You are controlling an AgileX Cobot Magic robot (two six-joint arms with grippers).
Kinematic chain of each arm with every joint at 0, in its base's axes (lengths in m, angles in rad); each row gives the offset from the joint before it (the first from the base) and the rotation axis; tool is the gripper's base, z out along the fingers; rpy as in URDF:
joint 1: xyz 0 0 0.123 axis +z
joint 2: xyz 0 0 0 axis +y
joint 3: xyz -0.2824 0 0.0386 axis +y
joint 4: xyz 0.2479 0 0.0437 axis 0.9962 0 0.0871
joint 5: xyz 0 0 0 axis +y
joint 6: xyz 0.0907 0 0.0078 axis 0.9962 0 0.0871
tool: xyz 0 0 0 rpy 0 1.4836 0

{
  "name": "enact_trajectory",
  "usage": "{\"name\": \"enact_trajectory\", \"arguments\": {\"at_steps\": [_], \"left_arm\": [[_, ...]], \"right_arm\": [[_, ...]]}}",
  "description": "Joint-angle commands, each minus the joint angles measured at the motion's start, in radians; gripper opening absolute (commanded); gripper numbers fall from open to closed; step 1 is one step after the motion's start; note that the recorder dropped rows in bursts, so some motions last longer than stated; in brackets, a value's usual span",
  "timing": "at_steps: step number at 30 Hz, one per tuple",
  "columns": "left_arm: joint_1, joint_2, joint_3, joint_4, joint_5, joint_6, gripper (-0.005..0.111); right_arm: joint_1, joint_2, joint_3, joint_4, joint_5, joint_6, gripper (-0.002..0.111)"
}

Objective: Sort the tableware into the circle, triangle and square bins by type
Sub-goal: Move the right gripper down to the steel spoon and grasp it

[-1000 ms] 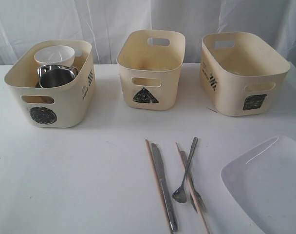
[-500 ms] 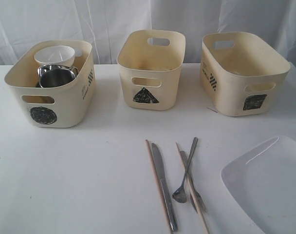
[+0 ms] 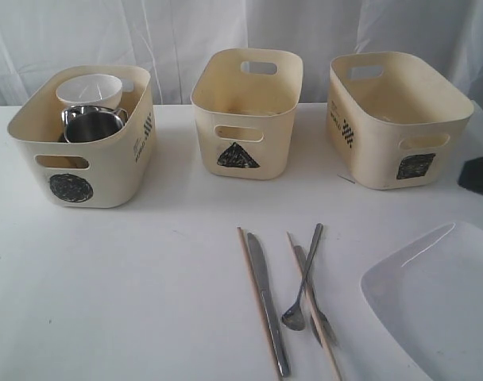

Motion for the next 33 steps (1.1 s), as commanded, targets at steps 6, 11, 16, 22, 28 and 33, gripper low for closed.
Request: {"name": "enact_trajectory", "arguments": {"at_steps": [6,11,16,22,28,33], "left_arm": [[0.005,-0.005,0.003,-0.005,0.000,-0.007,0.047],[0.005,-0.005,0.003,-0.005,0.000,-0.007,0.047],[0.005,-0.005,0.003,-0.005,0.000,-0.007,0.047],[0.005,-0.005,0.003,-0.005,0.000,-0.007,0.047],[0.005,-0.005,0.003,-0.005,0.000,-0.007,0.047],[0.005,-0.005,0.003,-0.005,0.000,-0.007,0.047]], "right_arm": [[0.001,0.310,-0.113,0.193,-0.008,-0.165,0.065],[0.002,0.445,-0.148,0.195,-0.007,-0.168,0.065],[0.005,0.528,-0.149,0.195,-0.009,-0.271,0.065],[0.005,0.541,-0.147,0.194,-0.020,-0.362,0.065],[0.042,0.595,-0.149,0.207,-0.057,-0.364,0.065],[0.144,0.735,-0.221,0.201,-0.018,-0.364,0.065]]}}
